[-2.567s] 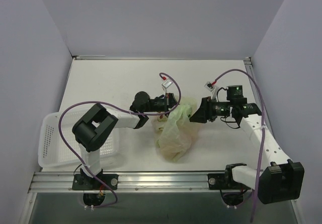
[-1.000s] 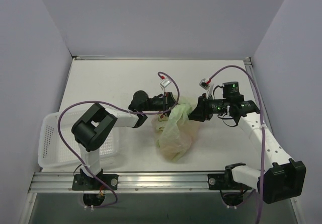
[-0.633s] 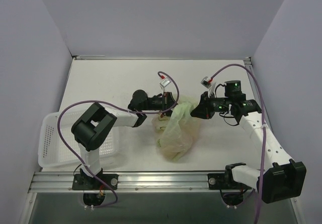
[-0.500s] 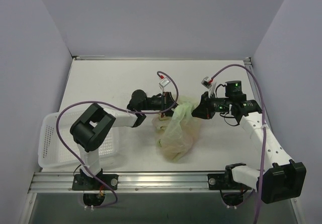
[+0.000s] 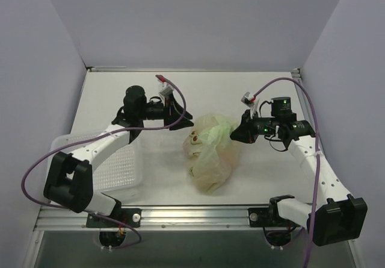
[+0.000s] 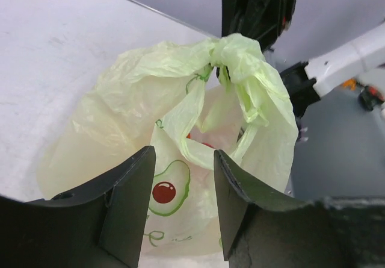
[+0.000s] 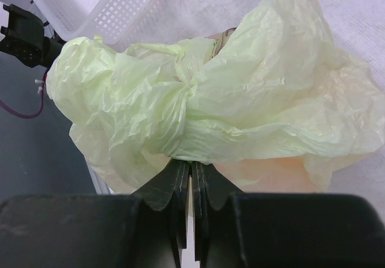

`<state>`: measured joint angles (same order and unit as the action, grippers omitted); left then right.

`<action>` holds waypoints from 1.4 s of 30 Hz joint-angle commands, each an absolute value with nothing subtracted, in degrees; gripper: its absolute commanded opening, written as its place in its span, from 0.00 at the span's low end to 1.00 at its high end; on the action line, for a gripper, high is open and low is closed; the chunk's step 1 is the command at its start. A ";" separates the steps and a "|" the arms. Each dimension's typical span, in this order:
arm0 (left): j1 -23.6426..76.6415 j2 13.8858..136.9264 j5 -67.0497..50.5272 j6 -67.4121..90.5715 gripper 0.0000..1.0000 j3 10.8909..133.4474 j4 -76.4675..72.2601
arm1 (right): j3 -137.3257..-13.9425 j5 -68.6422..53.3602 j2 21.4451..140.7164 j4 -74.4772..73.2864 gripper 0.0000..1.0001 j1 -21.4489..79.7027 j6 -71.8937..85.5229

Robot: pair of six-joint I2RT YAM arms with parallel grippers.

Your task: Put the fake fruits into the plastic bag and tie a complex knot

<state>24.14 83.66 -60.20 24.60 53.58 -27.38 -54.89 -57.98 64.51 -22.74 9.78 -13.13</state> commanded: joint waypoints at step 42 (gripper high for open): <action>35.16 73.48 -39.02 -29.35 0.00 61.79 16.52 | -60.21 -59.94 64.60 -34.71 0.00 2.21 -25.92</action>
<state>37.28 76.14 -40.66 -27.99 62.26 14.63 -57.76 -59.48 66.41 -30.13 4.73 -21.02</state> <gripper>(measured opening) 0.026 0.044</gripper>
